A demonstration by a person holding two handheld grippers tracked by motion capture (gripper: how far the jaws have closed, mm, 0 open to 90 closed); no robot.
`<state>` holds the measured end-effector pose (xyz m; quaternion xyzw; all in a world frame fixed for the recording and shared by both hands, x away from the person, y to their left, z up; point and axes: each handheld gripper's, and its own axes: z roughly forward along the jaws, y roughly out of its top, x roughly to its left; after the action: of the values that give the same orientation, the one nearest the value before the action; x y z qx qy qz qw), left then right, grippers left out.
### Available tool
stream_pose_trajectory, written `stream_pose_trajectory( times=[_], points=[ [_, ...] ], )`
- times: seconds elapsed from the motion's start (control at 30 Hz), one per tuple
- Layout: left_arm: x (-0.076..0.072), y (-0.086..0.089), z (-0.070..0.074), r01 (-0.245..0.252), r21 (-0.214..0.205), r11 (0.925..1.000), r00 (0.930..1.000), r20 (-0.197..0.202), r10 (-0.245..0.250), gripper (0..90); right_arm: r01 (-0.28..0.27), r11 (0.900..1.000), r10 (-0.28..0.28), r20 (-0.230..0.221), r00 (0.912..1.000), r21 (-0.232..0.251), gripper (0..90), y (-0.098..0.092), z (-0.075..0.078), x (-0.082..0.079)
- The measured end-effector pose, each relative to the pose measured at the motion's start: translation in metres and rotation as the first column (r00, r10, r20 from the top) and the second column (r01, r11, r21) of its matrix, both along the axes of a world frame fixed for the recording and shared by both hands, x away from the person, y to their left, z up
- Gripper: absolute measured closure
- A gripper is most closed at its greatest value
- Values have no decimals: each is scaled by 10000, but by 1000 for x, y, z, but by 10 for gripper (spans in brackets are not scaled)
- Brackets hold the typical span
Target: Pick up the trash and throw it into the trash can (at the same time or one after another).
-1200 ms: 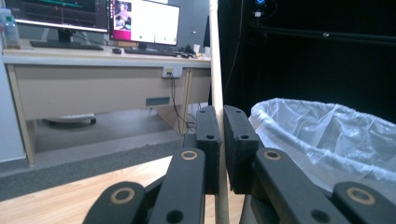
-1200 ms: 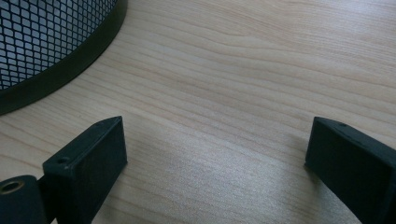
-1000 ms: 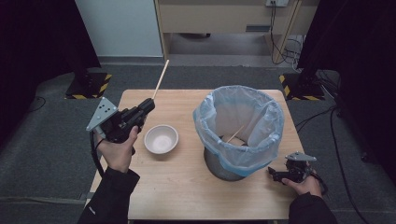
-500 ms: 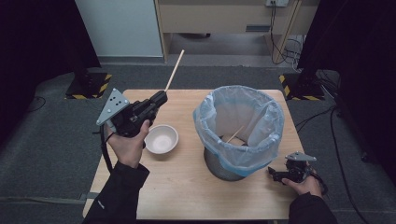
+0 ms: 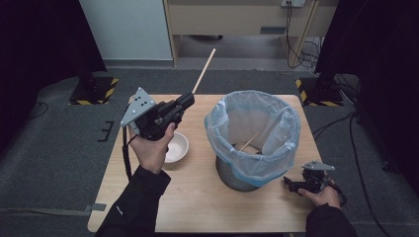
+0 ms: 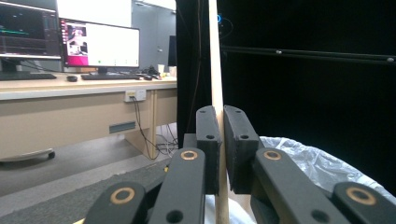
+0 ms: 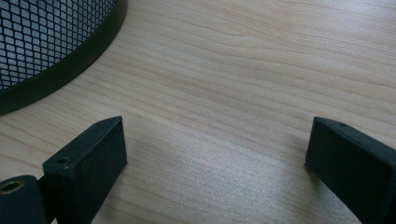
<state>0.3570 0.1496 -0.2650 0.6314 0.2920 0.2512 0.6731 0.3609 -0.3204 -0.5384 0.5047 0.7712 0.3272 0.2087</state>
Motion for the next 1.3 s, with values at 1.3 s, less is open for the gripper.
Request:
stream_pose_trajectory(
  times=[1.3],
  points=[
    [15, -93, 2, 1585, 440, 9864, 9872, -251, -1575, 851, 12, 10000, -12, 41, 10000, 17, 54, 0, 0, 0]
  ],
)
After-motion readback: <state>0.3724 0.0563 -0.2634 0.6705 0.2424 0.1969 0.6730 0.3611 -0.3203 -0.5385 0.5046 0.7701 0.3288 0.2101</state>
